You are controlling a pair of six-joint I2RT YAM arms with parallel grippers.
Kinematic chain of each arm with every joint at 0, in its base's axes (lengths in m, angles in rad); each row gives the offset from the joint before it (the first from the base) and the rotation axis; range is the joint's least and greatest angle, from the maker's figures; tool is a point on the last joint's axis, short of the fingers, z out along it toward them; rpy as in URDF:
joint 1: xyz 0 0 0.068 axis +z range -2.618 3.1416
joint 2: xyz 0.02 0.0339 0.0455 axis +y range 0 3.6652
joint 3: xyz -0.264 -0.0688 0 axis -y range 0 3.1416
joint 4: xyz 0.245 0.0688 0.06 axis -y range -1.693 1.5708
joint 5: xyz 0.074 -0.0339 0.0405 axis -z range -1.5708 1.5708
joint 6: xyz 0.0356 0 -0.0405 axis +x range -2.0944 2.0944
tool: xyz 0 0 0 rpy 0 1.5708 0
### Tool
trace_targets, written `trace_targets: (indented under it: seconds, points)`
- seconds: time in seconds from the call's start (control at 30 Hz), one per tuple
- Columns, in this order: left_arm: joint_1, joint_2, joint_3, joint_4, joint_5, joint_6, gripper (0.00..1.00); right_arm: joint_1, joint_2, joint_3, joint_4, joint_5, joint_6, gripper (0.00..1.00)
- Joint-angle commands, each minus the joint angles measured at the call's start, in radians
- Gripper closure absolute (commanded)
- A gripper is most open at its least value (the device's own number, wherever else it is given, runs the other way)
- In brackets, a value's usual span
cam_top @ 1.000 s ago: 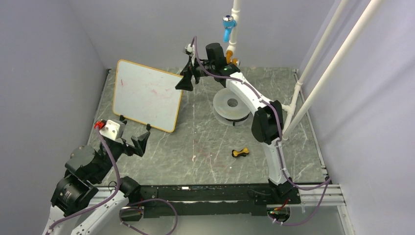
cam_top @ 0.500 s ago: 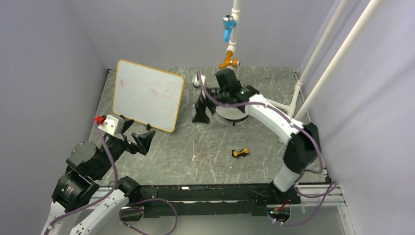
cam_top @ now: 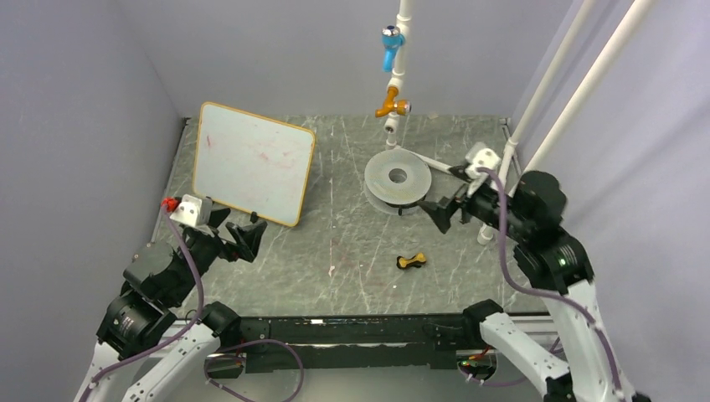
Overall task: Erase the whiteboard
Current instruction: Reset both arms
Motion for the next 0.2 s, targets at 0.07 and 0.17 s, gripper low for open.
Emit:
trace_targets:
  seconds: [0.07, 0.17]
  points:
    - [0.003, -0.022, 0.03, -0.007, -0.031, -0.01, 0.01, -0.161, -0.119, -0.055, 0.053, 0.095, 0.165, 0.0]
    - [0.004, -0.024, 0.042, 0.001, -0.005, -0.017, 0.01, -0.222, -0.135, -0.075, 0.075, 0.018, 0.212, 0.0]
